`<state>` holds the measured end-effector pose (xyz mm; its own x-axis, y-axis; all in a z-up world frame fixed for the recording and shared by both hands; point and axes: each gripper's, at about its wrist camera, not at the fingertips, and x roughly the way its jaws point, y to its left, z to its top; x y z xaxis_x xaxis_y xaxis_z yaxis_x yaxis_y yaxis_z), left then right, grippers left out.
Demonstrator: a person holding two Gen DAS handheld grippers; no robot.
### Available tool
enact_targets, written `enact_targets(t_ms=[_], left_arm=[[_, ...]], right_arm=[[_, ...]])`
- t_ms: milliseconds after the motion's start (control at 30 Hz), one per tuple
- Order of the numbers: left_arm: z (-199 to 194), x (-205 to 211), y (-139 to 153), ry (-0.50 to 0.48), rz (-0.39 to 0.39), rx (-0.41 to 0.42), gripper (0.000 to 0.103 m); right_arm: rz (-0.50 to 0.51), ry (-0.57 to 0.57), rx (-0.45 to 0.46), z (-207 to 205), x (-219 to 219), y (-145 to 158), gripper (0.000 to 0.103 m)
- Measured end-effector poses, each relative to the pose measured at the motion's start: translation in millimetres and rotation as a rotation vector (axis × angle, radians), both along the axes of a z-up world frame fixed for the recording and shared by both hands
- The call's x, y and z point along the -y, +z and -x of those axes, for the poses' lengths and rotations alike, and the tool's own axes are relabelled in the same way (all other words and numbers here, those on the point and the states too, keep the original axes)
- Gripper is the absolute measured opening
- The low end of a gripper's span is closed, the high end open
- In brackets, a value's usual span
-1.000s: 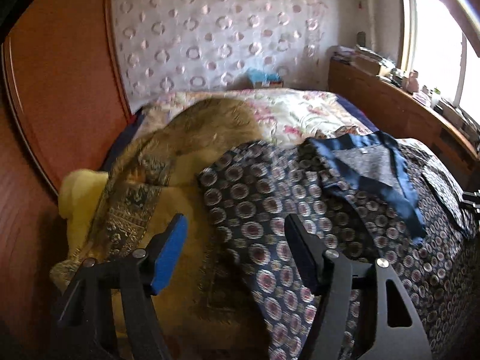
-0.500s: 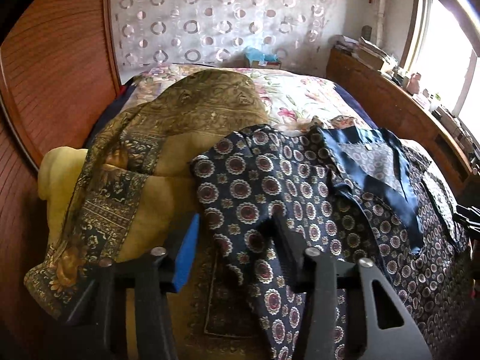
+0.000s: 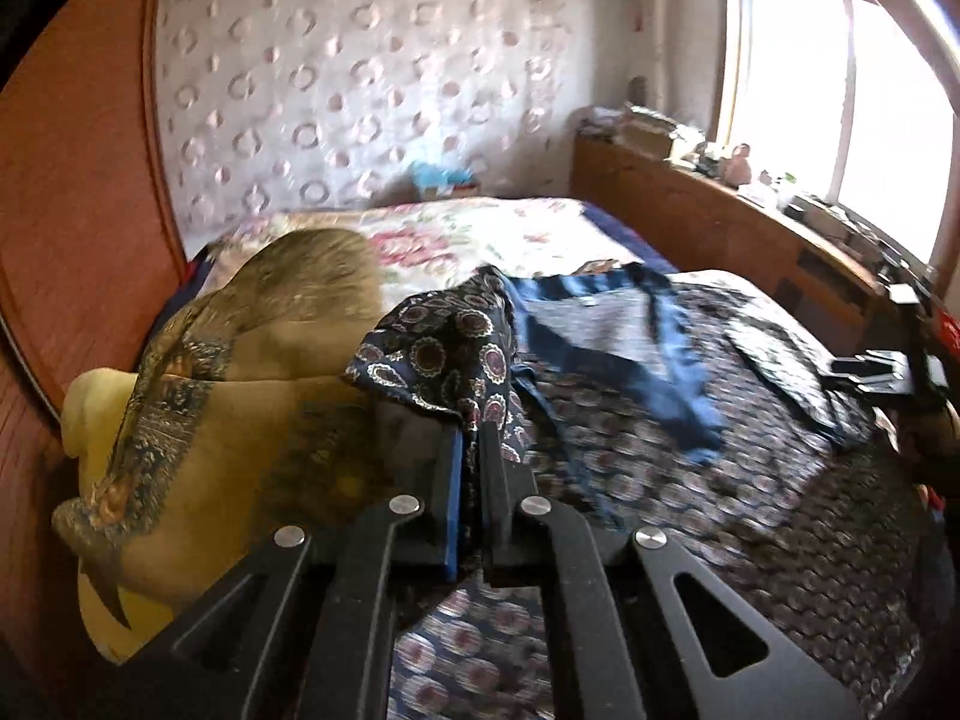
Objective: Fold small clothes
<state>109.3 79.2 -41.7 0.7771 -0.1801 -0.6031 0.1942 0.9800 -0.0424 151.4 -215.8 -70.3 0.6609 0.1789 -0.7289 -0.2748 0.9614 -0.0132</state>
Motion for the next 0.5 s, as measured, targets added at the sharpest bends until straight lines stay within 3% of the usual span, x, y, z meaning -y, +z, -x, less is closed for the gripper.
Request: enact_targets(t_ms=[200, 500], left_arm=[[34, 19, 4, -0.042, -0.018, 0.041, 0.005], [49, 23, 6, -0.035, -0.042, 0.071, 0.005]], right_arm=[[-0.001, 0.0, 0.0, 0, 0, 0, 0.055], [-0.049, -0.018, -0.021, -27, 9, 2, 0.055]])
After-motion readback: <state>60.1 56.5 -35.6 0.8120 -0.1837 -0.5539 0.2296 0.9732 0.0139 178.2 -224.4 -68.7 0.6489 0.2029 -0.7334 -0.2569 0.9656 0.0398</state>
